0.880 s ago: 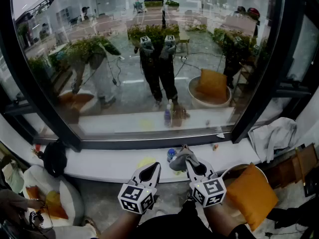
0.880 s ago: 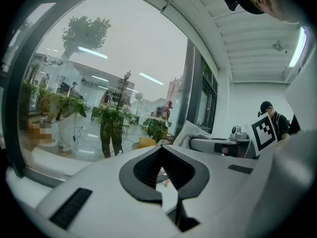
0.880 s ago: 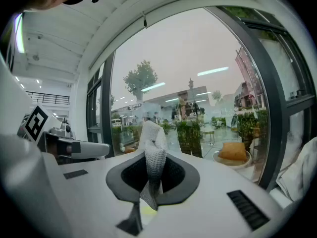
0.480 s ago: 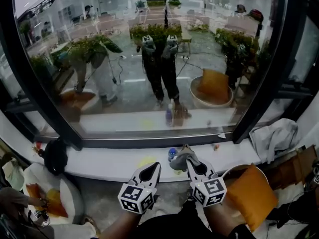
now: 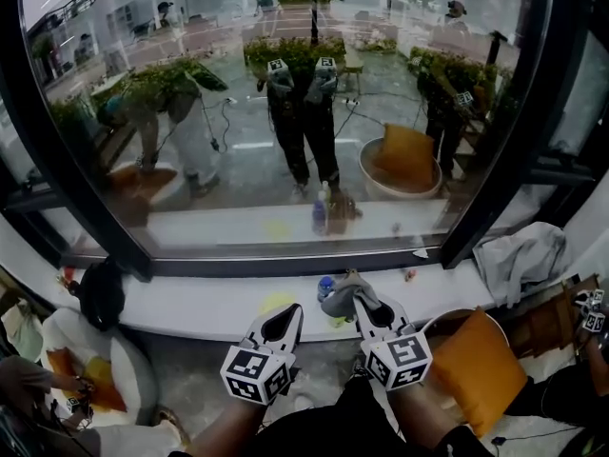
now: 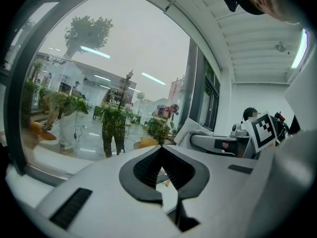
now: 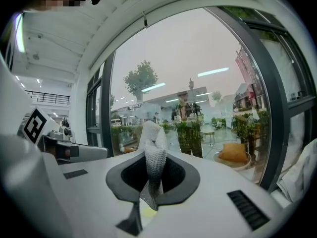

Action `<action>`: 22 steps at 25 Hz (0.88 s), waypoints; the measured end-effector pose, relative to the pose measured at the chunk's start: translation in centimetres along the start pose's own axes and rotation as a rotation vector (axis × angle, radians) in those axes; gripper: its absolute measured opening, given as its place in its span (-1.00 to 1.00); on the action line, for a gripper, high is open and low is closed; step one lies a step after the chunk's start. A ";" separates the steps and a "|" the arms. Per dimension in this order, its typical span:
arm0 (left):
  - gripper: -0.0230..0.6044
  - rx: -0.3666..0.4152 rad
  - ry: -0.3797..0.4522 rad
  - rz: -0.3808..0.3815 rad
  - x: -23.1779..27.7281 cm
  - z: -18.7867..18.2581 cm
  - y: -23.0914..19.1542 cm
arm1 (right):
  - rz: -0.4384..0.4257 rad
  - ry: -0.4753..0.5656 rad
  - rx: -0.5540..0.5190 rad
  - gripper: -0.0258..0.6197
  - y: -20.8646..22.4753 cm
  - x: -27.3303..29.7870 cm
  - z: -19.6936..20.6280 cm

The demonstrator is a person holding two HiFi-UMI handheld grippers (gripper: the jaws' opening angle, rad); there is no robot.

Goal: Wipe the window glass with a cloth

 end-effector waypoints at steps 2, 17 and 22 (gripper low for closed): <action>-0.90 -0.003 -0.007 0.000 0.5 0.1 -0.1 | -0.001 -0.003 -0.009 -0.79 0.3 0.4 -0.2; -0.90 -0.037 0.040 -0.117 9.2 -3.4 -2.3 | -0.098 0.007 -0.087 -0.79 8.1 8.2 -5.1; -0.90 -0.045 0.053 -0.161 12.1 -4.5 -3.8 | -0.138 0.022 -0.114 -0.79 10.2 12.1 -7.0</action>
Point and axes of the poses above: the fingertips, and each gripper's own axes: x forward along the fingers, y to its right, z out of its underside, the point moved 3 cm from there along -x, backward along the fingers, and after that the axes turned 14 degrees about -z, right-handed, at the moved point
